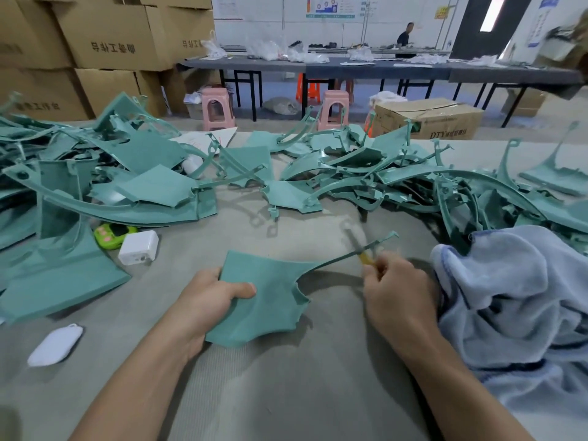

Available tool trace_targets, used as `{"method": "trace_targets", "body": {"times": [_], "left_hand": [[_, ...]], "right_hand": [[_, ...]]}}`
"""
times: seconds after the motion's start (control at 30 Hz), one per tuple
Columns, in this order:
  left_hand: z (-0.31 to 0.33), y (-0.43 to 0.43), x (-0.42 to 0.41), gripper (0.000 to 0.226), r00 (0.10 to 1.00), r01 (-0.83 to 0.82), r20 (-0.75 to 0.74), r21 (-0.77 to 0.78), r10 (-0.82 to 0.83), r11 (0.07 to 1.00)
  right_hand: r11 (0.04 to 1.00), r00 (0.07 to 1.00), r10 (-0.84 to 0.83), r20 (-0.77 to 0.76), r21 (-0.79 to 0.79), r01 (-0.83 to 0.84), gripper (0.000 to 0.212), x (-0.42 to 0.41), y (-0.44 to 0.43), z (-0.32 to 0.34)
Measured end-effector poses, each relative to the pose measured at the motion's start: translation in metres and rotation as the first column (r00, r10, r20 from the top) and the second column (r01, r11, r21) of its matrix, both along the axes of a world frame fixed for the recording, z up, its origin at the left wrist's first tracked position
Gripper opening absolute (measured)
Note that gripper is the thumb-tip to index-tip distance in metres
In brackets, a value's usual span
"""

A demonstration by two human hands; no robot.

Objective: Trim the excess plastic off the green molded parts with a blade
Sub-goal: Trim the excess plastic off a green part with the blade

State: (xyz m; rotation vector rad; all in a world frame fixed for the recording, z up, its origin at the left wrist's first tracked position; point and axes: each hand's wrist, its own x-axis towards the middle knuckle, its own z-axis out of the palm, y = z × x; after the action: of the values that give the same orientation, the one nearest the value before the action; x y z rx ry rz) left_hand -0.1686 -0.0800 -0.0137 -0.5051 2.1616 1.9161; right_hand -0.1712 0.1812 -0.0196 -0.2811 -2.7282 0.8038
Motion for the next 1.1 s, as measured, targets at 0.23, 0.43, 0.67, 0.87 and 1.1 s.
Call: {"method": "trace_targets", "body": {"times": [0.23,0.43,0.67,0.87,1.1], "left_hand": [[-0.002,-0.002,0.0,0.015,1.0,0.018,-0.011,-0.022,-0.019,1.0],[0.0,-0.001,-0.001,0.011,0.999,0.031,-0.015,-0.037,-0.032,0.999],[0.0,-0.001,0.001,0.013,0.998,0.05,-0.021,-0.054,-0.051,0.997],[-0.005,-0.004,-0.003,0.012,0.997,0.07,-0.011,-0.064,-0.071,0.995],[-0.005,-0.006,-0.002,0.015,0.997,0.077,-0.003,-0.043,-0.078,0.996]], "right_hand": [[0.987,0.995,-0.082,0.053,0.14,0.074,0.028,-0.004,-0.002,-0.001],[0.957,0.969,0.249,-0.008,0.157,-0.244,0.036,0.024,-0.034,-0.007],[1.0,1.0,0.001,0.028,-0.013,0.0,0.032,0.003,-0.004,-0.001],[0.923,0.922,0.384,0.054,0.003,-0.384,0.023,0.018,-0.027,-0.01],[0.946,0.95,0.313,0.009,-0.09,-0.311,0.023,0.007,-0.01,-0.008]]}}
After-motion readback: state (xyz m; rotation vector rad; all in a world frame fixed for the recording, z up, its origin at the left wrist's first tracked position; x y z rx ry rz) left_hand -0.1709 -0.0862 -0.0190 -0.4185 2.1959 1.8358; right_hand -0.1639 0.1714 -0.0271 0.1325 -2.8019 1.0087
